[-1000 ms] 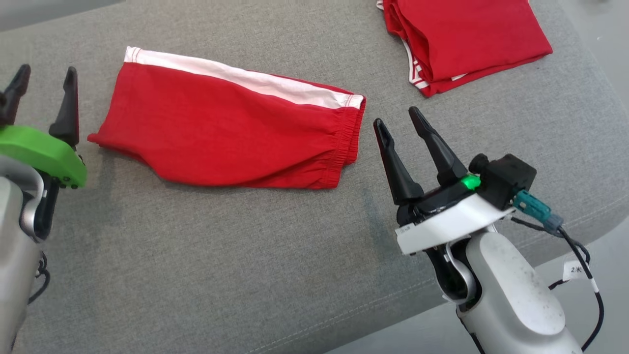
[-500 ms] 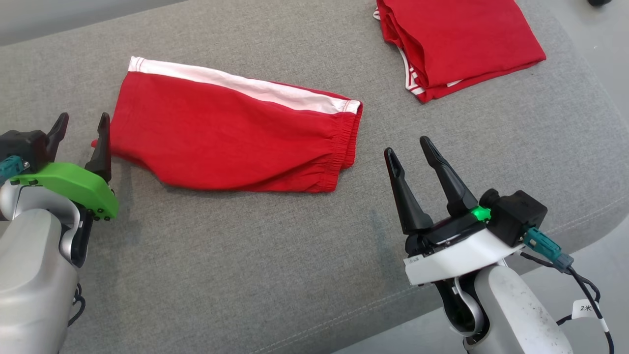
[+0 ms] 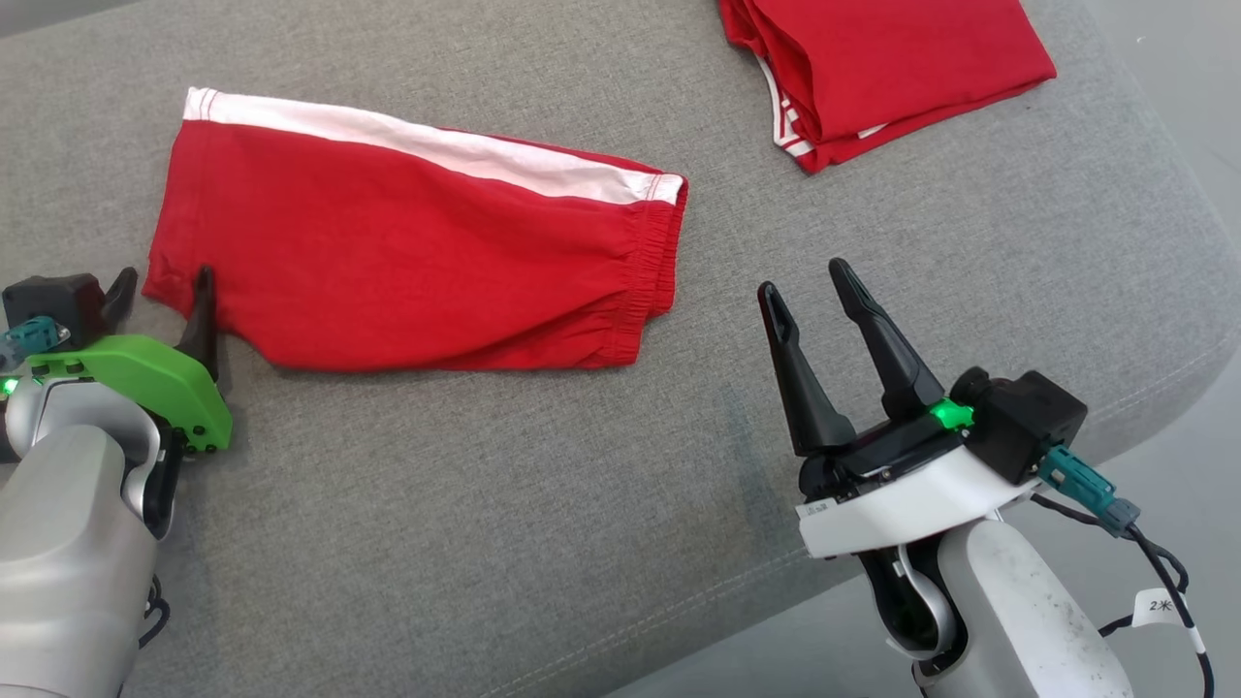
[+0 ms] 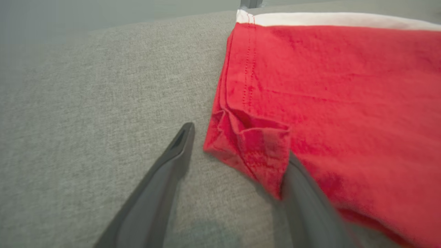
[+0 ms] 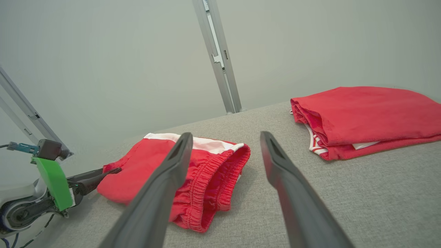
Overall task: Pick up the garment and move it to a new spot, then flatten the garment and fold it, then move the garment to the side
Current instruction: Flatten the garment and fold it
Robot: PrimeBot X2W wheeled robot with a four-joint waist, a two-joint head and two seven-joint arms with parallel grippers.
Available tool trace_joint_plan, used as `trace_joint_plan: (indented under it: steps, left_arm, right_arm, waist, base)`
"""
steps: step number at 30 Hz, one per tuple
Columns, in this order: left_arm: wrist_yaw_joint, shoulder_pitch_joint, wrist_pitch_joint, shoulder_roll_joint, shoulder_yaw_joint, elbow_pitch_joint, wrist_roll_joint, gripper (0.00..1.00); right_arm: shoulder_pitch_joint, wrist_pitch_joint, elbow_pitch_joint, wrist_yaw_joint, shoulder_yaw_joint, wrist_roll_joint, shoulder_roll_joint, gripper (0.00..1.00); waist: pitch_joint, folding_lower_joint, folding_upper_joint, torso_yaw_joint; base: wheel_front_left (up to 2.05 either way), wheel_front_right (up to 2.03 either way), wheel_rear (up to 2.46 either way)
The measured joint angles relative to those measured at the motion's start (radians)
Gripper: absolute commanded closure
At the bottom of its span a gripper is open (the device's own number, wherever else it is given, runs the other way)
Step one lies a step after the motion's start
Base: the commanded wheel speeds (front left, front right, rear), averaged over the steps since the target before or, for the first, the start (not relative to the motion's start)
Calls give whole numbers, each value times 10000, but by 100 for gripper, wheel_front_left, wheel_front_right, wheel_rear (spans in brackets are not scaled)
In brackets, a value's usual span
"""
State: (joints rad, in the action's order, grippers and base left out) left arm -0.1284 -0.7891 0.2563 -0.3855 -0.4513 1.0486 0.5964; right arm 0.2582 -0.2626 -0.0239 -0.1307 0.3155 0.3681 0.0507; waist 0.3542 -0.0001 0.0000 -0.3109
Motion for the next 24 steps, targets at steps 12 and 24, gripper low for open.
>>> trace_joint_plan:
  steps: [12, 24]
  left_arm:
    - [-10, -204, -27, -8, -1315, 142, 1068, 100]
    - [58, 441, 65, 385, -978, -395, 961, 100]
  right_arm:
    - [28, 0, 8, 0, 90, 36, -4, 0]
    - [-92, 0, -364, 0, 199, 65, -10, 0]
  waist:
    - [-74, 0, 0, 97]
    - [-840, 0, 0, 697]
  base:
    - [0, 0, 0]
    - [0, 0, 0]
